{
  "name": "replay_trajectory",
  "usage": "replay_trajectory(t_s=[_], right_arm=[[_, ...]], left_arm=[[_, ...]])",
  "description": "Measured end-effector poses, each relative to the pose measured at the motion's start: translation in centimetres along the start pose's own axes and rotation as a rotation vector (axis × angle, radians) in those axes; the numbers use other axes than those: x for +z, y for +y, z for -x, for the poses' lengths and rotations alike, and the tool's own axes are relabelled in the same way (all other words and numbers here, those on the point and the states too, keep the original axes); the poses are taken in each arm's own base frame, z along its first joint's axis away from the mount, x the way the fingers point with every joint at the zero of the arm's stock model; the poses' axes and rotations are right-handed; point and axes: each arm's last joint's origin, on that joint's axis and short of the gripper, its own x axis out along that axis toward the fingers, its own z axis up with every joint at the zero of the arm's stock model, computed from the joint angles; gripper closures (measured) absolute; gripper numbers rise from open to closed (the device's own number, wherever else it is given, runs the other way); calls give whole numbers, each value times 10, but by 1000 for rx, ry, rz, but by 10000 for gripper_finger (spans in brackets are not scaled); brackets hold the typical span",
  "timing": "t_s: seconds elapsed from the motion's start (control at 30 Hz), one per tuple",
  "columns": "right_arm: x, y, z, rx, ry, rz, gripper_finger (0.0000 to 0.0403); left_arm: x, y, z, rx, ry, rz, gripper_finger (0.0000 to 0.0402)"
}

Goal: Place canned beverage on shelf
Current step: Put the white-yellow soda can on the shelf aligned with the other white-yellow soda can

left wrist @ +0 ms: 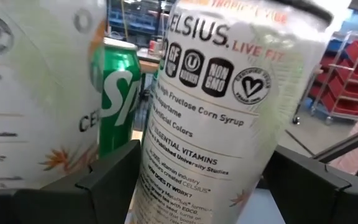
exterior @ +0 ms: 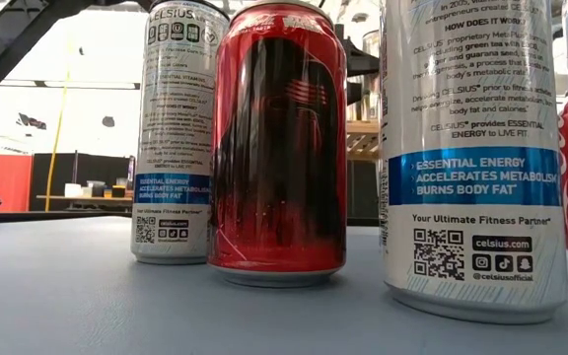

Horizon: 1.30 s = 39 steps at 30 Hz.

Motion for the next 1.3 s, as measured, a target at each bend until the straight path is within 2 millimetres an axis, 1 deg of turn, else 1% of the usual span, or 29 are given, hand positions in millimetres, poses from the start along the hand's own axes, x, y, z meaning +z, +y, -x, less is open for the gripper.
replay_trajectory(t_s=[0.13, 0.3, 0.67, 0.77, 1.03, 1.3], right_arm=[[-1, -1, 1, 0, -3, -2, 92], [0, 0, 1, 0, -2, 0, 92], [-1, 0, 1, 6, -3, -2, 92], [-1, 0, 1, 10, -2, -2, 92], [-1, 0, 1, 26, -3, -2, 92], [-1, 0, 1, 27, 0, -3, 92]], left_arm=[[-1, -3, -2, 9, -2, -4, 96], [-1, -3, -2, 19, 0, 52, 96], [-1, -2, -2, 44, 2, 84, 96], [-2, -2, -2, 43, 5, 105, 85], [-3, -2, -2, 50, 11, 114, 42], [-2, -3, -2, 18, 19, 126, 37]])
